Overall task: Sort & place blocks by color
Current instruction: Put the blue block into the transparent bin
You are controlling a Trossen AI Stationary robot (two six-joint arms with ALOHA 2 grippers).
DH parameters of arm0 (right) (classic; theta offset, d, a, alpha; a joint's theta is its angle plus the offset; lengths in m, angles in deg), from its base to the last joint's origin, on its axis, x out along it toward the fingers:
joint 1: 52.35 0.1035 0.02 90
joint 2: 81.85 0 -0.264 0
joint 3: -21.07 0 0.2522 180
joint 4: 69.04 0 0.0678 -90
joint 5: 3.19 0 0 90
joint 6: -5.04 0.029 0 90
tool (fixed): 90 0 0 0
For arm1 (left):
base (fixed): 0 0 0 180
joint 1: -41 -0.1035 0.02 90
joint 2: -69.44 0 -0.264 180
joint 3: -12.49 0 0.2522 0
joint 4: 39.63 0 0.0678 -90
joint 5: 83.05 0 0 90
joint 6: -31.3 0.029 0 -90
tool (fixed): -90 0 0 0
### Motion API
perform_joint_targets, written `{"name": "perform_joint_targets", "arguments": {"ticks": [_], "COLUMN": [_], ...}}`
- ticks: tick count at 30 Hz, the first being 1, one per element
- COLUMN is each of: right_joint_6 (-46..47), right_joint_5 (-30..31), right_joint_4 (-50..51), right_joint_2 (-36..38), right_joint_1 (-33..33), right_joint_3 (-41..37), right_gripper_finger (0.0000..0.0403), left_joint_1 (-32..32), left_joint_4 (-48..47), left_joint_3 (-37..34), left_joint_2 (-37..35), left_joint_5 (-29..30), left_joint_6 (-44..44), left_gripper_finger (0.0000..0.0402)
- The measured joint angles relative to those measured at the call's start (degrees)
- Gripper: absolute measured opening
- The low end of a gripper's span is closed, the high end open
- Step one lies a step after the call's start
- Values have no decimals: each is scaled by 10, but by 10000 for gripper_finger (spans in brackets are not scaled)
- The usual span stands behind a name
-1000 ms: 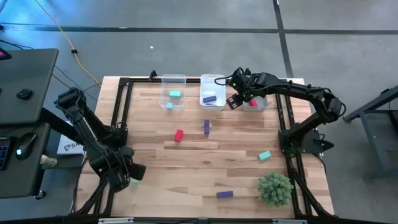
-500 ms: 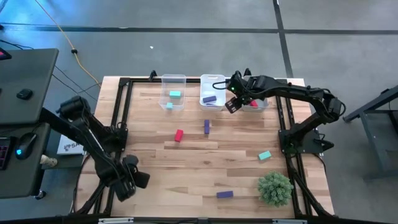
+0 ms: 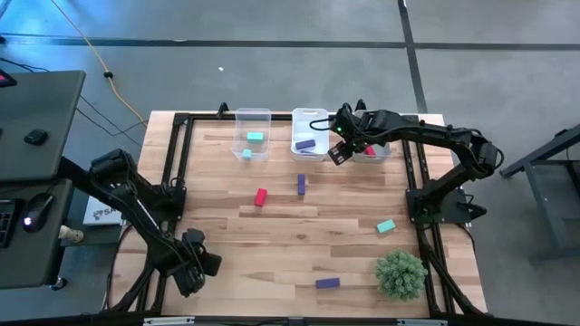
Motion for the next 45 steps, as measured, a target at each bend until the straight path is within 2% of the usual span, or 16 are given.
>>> {"name": "perform_joint_targets", "arguments": {"ticks": [6, 17, 20, 24, 33, 38, 45], "right_joint_6": [-1, -3, -4, -3, 0, 0, 0], "right_joint_5": [0, 0, 0, 0, 0, 0, 5], "right_joint_4": [0, 0, 0, 0, -8, -22, -37], "right_joint_2": [0, 0, 0, 0, 0, 0, 0], "right_joint_1": [0, 0, 0, 0, 0, 0, 0], "right_joint_3": [0, 0, 0, 0, 0, 0, 0], "right_gripper_finger": [171, 171, 171, 171, 171, 171, 171], "left_joint_1": [-3, -3, -3, -3, -40, -100, -212], "left_joint_4": [0, 6, 10, 8, -59, -91, -93], "left_joint_3": [0, 1, 1, 7, 7, 7, 7], "left_joint_2": [16, 16, 12, -9, -124, -196, -284], "left_joint_5": [-6, -15, -8, 50, 223, 280, 337], "left_joint_6": [3, 34, 43, 48, 82, 174, 349], "left_gripper_finger": [136, 24, 6, 6, 2, 2, 1]}}
